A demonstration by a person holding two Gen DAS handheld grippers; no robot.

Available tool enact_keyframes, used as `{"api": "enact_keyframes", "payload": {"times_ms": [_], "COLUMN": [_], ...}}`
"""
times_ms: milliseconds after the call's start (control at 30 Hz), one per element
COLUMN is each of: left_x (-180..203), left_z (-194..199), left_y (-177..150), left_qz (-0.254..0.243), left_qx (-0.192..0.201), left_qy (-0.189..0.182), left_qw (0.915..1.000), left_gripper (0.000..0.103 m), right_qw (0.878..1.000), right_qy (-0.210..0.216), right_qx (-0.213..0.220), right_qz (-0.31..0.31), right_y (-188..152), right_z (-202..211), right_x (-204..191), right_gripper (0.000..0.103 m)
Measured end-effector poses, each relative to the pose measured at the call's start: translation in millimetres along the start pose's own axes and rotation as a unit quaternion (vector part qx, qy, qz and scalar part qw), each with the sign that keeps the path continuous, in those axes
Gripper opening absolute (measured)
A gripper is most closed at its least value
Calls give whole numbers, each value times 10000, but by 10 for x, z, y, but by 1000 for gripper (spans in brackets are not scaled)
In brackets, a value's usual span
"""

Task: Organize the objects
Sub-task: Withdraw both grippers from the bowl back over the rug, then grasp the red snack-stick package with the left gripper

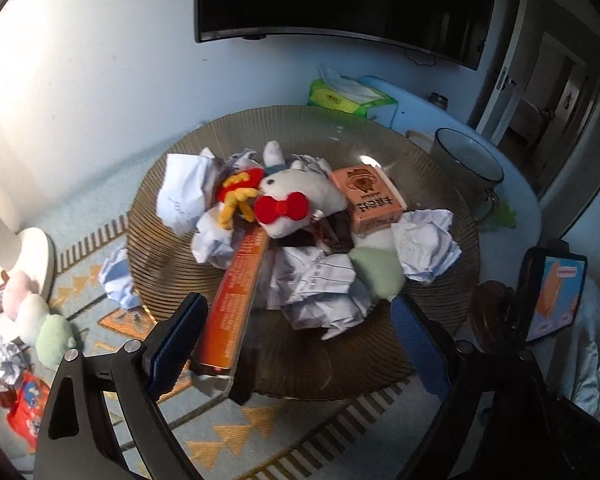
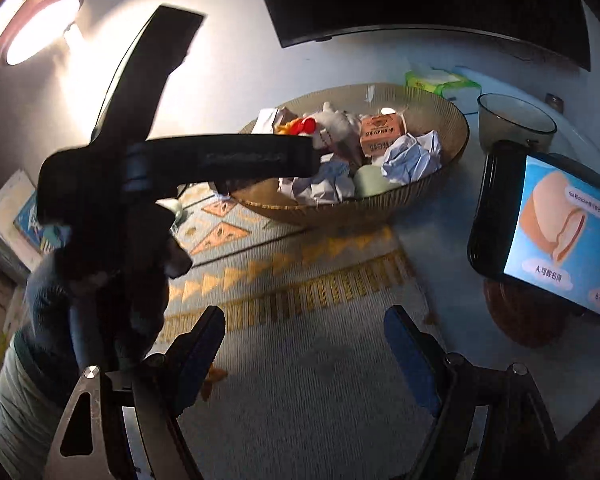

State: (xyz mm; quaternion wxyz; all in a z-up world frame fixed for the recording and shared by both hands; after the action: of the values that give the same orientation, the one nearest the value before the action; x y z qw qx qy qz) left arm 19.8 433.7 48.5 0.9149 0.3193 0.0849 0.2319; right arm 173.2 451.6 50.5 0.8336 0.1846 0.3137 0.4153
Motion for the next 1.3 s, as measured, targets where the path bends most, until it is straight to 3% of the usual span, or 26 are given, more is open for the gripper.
{"api": "enact_keyframes", "payload": {"times_ms": [133,233,400,500,600,767,800,867,967,1300], "left_x": [134,107,-269,-651,-1103,-1746,-1826,-1947,-2035,-1986], "left_z": [200,425,842,1064,1272,1506,1517,1565,1598,1572], "left_y": [-9,-93,-673,-1238,-1861,-2667,-2771,-2884,-2956,-2942], "left_qz": [95,80,423,934,1655,2643,2810,3315,3554,3399], "left_qx": [443,667,770,643,384,146,155,407,594,538], "left_qy": [-883,-928,-216,528,1226,2088,2129,1809,1812,1802], "left_qw": [9951,9934,9959,9921,9778,9415,9357,9251,9151,9215], "left_gripper": [92,92,92,93,93,93,93,93,94,95], "right_qw": [9999,9998,9998,9995,9971,9879,9867,9854,9847,9879], "right_qy": [40,9,134,294,538,853,827,802,470,539], "right_qx": [12,51,0,-83,-235,-519,-558,-666,-737,-763], "right_qz": [-160,-196,-163,97,490,1189,1284,1342,1505,1239], "right_y": [2,-5,-50,-126,-204,-324,-343,-399,-469,-425], "right_z": [23,57,61,19,-116,-640,-755,-946,-1081,-1085], "right_x": [74,102,27,-171,-514,-1148,-1243,-1360,-1436,-1353], "right_gripper": [81,81,81,81,81,84,84,84,84,96]}}
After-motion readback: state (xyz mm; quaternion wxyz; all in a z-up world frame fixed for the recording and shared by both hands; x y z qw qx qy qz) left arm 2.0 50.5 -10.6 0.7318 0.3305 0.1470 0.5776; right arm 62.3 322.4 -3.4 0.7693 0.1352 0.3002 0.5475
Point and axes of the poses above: each gripper's, at about its wrist camera, not at the fingertips, and z roughly against the way its jaws point, x to its right, y to its top, the point moved 3 cm from there along -z, roughly the way its jaws point, and after that the axes turned 12 degrees about -z, right-handed, at the moved point
